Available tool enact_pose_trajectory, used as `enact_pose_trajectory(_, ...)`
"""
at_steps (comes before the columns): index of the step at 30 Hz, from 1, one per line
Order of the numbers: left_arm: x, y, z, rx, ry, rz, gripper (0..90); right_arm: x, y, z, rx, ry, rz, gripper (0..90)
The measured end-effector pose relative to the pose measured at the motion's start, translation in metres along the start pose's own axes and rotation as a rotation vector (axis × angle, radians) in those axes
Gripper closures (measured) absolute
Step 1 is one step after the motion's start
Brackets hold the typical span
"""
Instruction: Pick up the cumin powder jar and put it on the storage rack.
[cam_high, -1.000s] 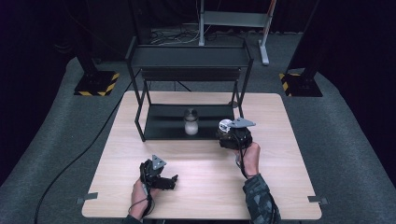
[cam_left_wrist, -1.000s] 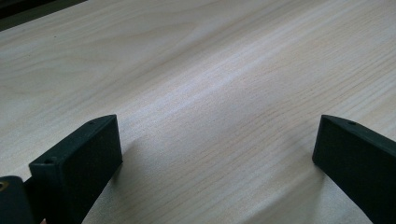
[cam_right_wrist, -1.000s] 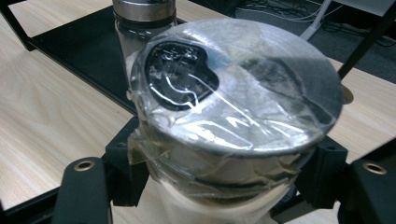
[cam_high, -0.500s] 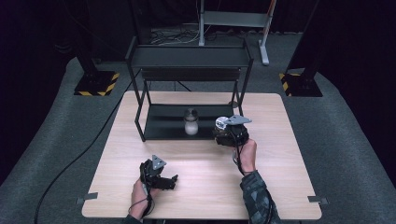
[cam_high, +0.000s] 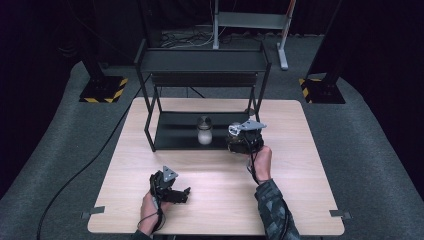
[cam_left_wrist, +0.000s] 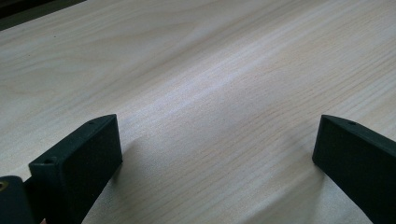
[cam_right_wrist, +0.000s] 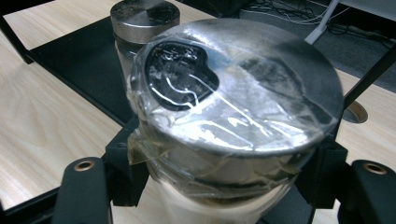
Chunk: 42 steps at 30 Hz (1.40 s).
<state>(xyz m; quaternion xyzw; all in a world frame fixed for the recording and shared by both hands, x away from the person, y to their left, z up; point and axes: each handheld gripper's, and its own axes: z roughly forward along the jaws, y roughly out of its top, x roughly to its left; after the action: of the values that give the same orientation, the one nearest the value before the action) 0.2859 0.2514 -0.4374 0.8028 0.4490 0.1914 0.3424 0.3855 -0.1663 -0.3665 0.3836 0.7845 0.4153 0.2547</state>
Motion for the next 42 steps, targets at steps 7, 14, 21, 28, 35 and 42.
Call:
enact_pose_trajectory(7,0.000,0.000,0.000,0.000,0.000,0.000,0.8,-0.001,0.005,0.002,-0.003,-0.003,-0.001,30.0)
enact_pose_trajectory(14,0.000,0.000,0.000,-0.001,0.001,0.000,0.8,-0.002,0.008,0.003,-0.005,-0.005,-0.002,30.0)
enact_pose_trajectory(21,0.000,0.000,0.000,-0.001,0.001,0.000,0.9,-0.004,0.011,0.004,-0.006,-0.010,-0.001,30.0)
enact_pose_trajectory(28,0.000,0.000,0.000,-0.001,0.001,0.000,0.8,-0.005,0.014,0.009,0.002,-0.008,-0.005,30.1)
enact_pose_trajectory(35,0.000,0.000,0.000,-0.001,0.001,0.001,0.9,-0.007,0.015,0.014,0.004,-0.008,0.009,30.0)
enact_pose_trajectory(42,0.000,0.000,0.000,-0.001,0.001,0.001,0.9,-0.008,0.017,0.017,0.008,-0.009,0.005,30.0)
